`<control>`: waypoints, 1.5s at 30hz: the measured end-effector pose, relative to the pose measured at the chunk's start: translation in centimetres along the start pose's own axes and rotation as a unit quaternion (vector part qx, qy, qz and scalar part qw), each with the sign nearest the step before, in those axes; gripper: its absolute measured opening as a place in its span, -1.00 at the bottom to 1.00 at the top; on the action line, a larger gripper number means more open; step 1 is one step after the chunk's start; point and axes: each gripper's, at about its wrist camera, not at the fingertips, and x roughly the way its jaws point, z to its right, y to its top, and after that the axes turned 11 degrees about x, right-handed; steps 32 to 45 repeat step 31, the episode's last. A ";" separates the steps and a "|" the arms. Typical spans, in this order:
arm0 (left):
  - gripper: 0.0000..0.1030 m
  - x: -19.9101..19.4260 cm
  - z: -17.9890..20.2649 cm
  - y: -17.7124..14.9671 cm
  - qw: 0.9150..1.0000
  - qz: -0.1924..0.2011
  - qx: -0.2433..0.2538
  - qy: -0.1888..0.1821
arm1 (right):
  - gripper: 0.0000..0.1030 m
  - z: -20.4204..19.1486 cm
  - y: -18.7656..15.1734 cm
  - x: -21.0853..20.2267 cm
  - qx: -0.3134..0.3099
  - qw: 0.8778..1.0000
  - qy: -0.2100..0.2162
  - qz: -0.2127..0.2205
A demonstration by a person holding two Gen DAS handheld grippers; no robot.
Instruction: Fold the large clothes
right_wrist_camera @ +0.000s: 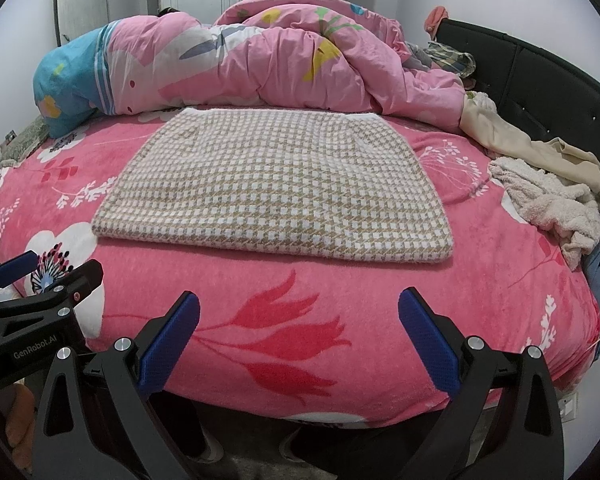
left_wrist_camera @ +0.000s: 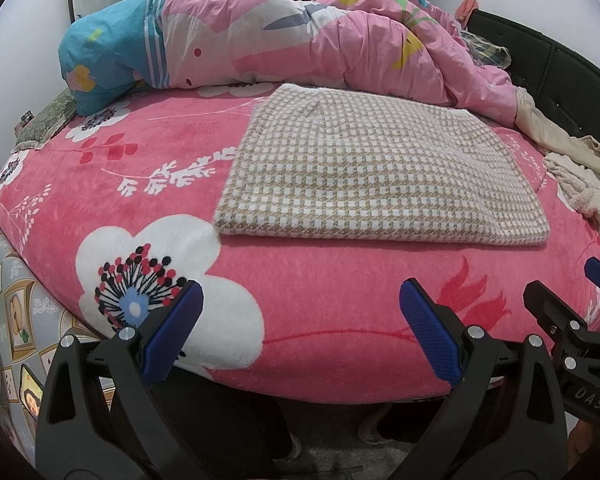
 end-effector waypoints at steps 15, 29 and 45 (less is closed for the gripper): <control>0.85 0.0 0.1 0.0 1.000 0.000 0.000 0.001 | 0.88 0.0 -0.1 0.0 -0.001 1.000 0.001 0.000; 0.85 -0.1 0.1 0.1 1.000 0.000 0.000 0.001 | 0.88 0.4 0.0 0.1 0.000 1.000 0.003 -0.001; 0.85 -0.1 0.0 0.1 1.000 0.001 0.000 0.001 | 0.88 0.4 0.0 0.1 0.000 1.000 0.003 -0.001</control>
